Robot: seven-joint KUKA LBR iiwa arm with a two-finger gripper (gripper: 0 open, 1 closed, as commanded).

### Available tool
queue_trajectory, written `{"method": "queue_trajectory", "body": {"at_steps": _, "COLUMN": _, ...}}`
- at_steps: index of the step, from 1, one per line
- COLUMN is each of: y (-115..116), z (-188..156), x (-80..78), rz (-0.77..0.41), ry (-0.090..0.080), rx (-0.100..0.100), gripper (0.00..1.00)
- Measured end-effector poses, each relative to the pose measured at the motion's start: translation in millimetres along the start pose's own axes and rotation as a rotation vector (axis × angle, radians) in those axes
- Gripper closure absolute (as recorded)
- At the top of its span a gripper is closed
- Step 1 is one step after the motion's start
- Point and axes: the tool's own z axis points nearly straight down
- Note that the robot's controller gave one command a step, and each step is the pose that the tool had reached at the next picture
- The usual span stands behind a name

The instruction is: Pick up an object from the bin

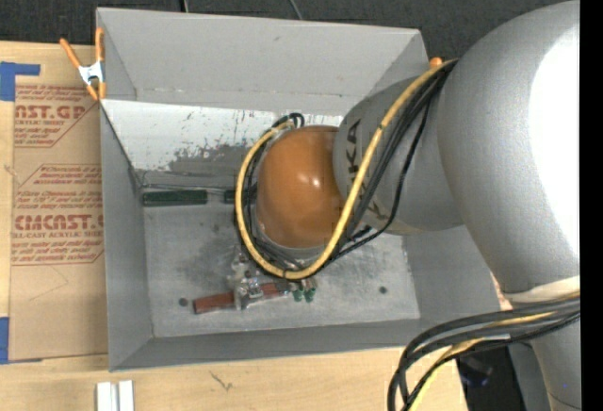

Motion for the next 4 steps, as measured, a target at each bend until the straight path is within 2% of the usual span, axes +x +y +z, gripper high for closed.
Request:
{"method": "queue_trajectory", "body": {"at_steps": 1, "y": 0, "z": 0, "x": 0.0, "rz": 0.0, "ry": 0.0, "rx": 0.0, "gripper": 1.0}}
{"method": "queue_trajectory", "body": {"at_steps": 2, "y": 7, "z": -40, "x": 2.6, "rz": -0.012, "ry": 0.003, "rx": 0.001, "gripper": 1.0}}
{"method": "queue_trajectory", "body": {"at_steps": 3, "y": 9, "z": -78, "x": 1.1, "rz": -0.012, "ry": -0.002, "rx": 0.001, "gripper": 1.0}}
{"method": "queue_trajectory", "body": {"at_steps": 4, "y": 2, "z": -148, "x": -6.4, "rz": -0.041, "ry": -0.002, "rx": 0.0, "gripper": 1.0}}
